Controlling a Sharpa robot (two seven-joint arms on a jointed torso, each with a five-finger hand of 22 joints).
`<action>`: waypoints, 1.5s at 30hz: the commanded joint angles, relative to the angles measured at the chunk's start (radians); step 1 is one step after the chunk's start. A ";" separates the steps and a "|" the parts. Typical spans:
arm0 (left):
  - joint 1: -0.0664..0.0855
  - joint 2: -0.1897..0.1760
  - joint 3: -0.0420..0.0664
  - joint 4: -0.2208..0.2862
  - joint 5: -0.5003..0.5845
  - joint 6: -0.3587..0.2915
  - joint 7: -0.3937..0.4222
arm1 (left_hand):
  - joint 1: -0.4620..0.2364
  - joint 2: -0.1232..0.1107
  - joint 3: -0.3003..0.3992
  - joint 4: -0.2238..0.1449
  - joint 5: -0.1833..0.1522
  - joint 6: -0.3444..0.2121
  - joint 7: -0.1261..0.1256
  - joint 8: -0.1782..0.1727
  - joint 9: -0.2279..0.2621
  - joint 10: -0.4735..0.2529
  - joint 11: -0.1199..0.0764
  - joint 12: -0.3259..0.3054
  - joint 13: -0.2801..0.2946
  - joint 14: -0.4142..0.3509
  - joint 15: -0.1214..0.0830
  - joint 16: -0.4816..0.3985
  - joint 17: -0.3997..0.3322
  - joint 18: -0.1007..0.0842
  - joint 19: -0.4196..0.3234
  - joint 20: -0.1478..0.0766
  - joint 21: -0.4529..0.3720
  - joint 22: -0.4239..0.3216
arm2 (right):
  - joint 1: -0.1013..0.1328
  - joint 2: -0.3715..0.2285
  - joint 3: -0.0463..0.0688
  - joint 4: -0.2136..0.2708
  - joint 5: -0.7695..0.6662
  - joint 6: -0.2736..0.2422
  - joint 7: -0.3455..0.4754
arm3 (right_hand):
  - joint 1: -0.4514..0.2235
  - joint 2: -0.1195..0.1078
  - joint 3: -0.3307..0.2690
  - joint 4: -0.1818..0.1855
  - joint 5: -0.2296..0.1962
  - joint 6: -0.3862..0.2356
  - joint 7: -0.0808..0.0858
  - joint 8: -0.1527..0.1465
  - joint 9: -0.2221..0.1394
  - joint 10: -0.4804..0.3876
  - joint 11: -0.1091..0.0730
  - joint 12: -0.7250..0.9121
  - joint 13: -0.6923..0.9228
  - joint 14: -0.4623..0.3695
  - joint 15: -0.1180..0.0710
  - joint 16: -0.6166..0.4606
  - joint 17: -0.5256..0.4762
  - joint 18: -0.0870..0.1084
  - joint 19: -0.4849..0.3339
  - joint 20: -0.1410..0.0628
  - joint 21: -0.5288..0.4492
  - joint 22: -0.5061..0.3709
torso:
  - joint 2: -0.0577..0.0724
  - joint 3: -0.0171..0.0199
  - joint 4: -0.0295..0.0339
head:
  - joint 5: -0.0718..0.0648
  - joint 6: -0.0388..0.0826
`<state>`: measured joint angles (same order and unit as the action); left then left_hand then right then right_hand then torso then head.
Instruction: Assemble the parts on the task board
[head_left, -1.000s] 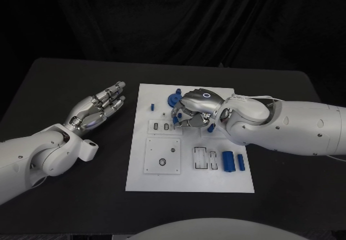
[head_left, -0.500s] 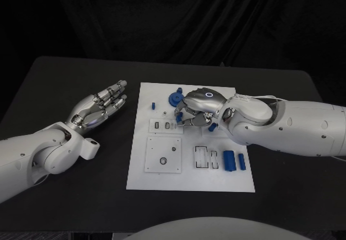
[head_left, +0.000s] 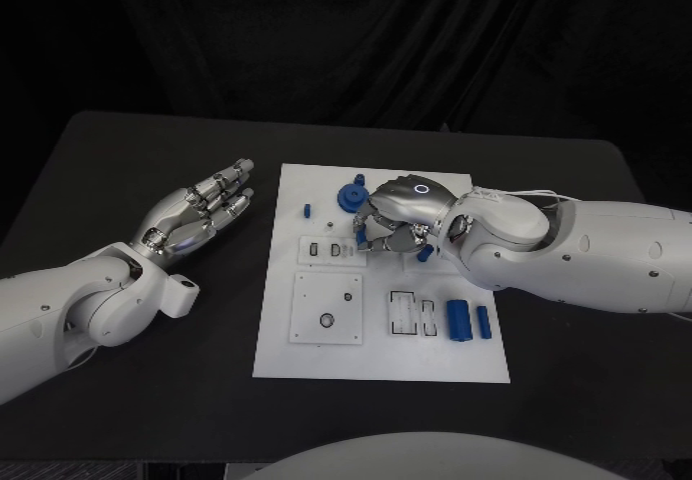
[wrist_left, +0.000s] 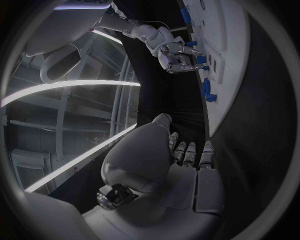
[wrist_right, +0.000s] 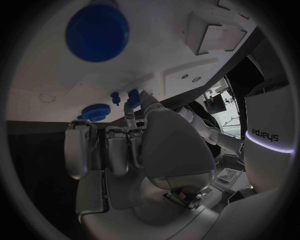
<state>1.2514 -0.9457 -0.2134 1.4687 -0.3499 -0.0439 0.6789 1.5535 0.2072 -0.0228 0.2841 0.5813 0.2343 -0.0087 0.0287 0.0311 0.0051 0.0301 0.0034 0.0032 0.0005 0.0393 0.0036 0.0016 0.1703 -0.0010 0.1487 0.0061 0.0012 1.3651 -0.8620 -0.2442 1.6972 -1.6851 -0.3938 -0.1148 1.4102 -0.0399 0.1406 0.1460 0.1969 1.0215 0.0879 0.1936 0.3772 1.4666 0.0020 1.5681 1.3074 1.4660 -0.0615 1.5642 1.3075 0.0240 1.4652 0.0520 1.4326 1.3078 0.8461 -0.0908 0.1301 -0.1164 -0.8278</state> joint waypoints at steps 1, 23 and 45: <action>-0.001 0.003 0.001 0.001 0.000 0.011 0.106 | -0.009 0.002 0.002 -0.002 -0.003 0.000 0.000 0.003 0.000 0.002 0.008 -0.001 -0.001 0.000 0.009 -0.004 -0.002 0.006 0.001 0.007 -0.006 -0.001 | -0.008 -0.003 -0.002 0.002 -0.010 0.039 -0.024 | -0.008 0.002 -0.002 -0.003 0.003 0.004 -0.006 -0.003 0.078 0.104 0.007 0.003 0.263 0.102 0.008 -0.004 0.255 0.012 0.031 0.004 -0.003 0.215 | 0.000 -0.0003 0.0003 | 0.000 -0.001; -0.002 0.007 0.001 -0.005 0.000 0.014 0.102 | -0.009 0.003 0.003 -0.002 -0.009 -0.001 0.000 0.002 0.000 0.002 0.009 -0.001 -0.001 0.000 0.009 -0.004 -0.002 0.006 0.001 0.007 -0.006 -0.001 | -0.025 0.005 -0.002 0.001 -0.010 0.056 -0.017 | -0.026 0.002 -0.010 0.003 -0.019 -0.002 -0.005 -0.011 0.079 0.104 0.008 0.003 0.263 0.100 0.009 -0.010 0.251 0.014 0.027 0.006 -0.011 0.213 | 0.001 0.0003 0.0004 | 0.002 -0.004; -0.003 0.007 0.001 -0.008 0.000 0.009 0.102 | -0.010 0.004 0.003 -0.001 -0.014 -0.002 0.004 0.002 0.000 0.001 0.005 -0.001 -0.001 0.000 0.008 -0.004 -0.002 0.007 0.001 0.007 -0.006 -0.001 | -0.027 0.009 -0.002 -0.005 -0.010 0.088 -0.021 | -0.089 -0.011 -0.051 0.030 -0.111 -0.147 0.014 -0.116 0.025 0.104 0.009 0.003 0.263 0.093 0.011 -0.031 0.235 0.021 0.014 0.008 -0.043 0.204 | 0.001 -0.0004 0.0004 | 0.002 -0.006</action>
<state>1.2500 -0.9401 -0.2135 1.4598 -0.3500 -0.0417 0.6790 1.5495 0.2112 -0.0229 0.2840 0.5714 0.2343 -0.0087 0.0287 0.0311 0.0076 0.0325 0.0034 0.0032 0.0005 0.0393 0.0036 0.0012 0.1703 -0.0010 0.1487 0.0061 0.0016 1.3451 -0.8527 -0.2410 1.6971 -1.6882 -0.3572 -0.1138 1.3299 -0.0538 0.0965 0.1737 0.0886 0.8790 0.1022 0.0806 0.4016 1.4667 0.0020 1.5681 1.3074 1.4652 -0.0551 1.5368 1.3074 0.0240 1.4653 0.0519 1.3936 1.3075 0.8469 -0.0907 0.1310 -0.1152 -0.8323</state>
